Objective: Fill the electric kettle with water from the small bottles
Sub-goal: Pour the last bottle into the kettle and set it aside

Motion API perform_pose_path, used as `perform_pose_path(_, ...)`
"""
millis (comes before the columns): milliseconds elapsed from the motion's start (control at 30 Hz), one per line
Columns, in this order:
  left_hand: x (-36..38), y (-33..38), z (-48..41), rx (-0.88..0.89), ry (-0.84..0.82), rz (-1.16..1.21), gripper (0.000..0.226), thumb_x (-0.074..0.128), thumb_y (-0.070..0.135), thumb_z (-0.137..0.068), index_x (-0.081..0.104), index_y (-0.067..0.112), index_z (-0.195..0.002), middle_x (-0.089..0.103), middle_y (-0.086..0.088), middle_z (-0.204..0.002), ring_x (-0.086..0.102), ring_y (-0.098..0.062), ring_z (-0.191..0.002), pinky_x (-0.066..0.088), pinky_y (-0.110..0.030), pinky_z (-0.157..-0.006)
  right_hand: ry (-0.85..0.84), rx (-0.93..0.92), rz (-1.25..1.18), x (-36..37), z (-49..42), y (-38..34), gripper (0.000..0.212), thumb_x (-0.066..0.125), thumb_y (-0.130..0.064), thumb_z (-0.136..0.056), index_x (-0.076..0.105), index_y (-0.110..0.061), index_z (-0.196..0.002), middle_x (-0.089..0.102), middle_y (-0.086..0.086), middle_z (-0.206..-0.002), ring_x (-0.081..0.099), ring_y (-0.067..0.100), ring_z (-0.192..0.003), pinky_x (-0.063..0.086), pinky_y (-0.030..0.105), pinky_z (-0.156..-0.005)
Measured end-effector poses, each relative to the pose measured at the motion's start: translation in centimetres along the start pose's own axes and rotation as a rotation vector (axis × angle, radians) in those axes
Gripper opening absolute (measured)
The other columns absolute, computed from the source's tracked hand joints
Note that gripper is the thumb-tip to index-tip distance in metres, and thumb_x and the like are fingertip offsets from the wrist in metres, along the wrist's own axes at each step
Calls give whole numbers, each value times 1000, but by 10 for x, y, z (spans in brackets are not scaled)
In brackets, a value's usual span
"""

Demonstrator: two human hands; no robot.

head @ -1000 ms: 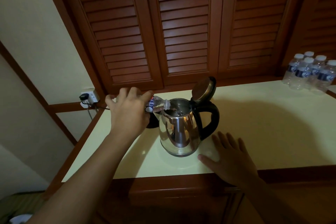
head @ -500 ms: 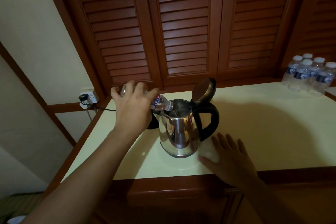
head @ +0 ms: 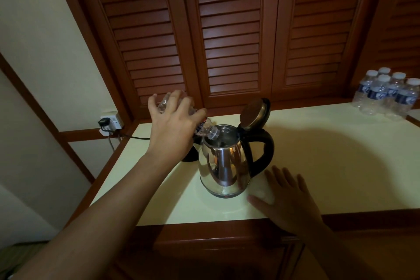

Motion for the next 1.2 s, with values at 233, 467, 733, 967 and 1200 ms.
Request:
perform_pose_path(233, -5, 5, -3, 49, 67, -20, 56, 79, 11, -76, 68, 25, -129, 59, -16, -135, 40, -44, -146, 22, -82, -109, 10, -99, -54, -3, 3, 1, 65, 30, -75, -92, 39, -40, -147, 20, -6, -168, 8, 20, -157, -2, 50, -126)
perform_pose_path(467, -6, -5, 1, -16, 15, -12, 81, 84, 16, -72, 54, 28, -146, 61, -8, -137, 47, -39, -137, 26, -78, -111, 37, -144, -144, -8, 6, 1, 55, 38, -69, -93, 59, -34, -129, 48, -8, -152, 34, 19, -148, 8, 43, -125)
perform_pose_path(733, -1, -19, 47, -302, -114, 600, 64, 84, 46, -84, 51, 34, -138, 69, 4, -120, 61, -22, -110, 51, -44, -91, 254, -6, -601, -36, 42, 1, 37, 77, -35, -88, 69, -27, -123, 49, -34, -99, 53, 1, -101, 40, 17, -86)
perform_pose_path(967, 8, 38, 131, -348, -293, 1281, 53, 91, 38, -70, 69, 40, -117, 75, 27, -105, 71, 3, -99, 53, -8, -75, 185, -88, -791, -81, 61, -31, 32, 79, -52, -75, 62, -54, -101, 64, -26, -104, 60, -2, -104, 42, 8, -84)
perform_pose_path(1200, 20, 61, 160, -370, -349, 1454, 61, 93, 26, -70, 73, 35, -127, 79, 13, -117, 75, -11, -111, 58, -18, -89, 67, -166, -803, -110, 61, -46, 43, 80, -52, -73, 71, -39, -113, 72, -23, -104, 64, -9, -102, 42, 4, -86)
Point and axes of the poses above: each hand's wrist, its own z-axis away from the middle knuckle, its own x-axis out of the palm, y = z × x, the point moved 5 cm from there along -z, towards the middle knuckle
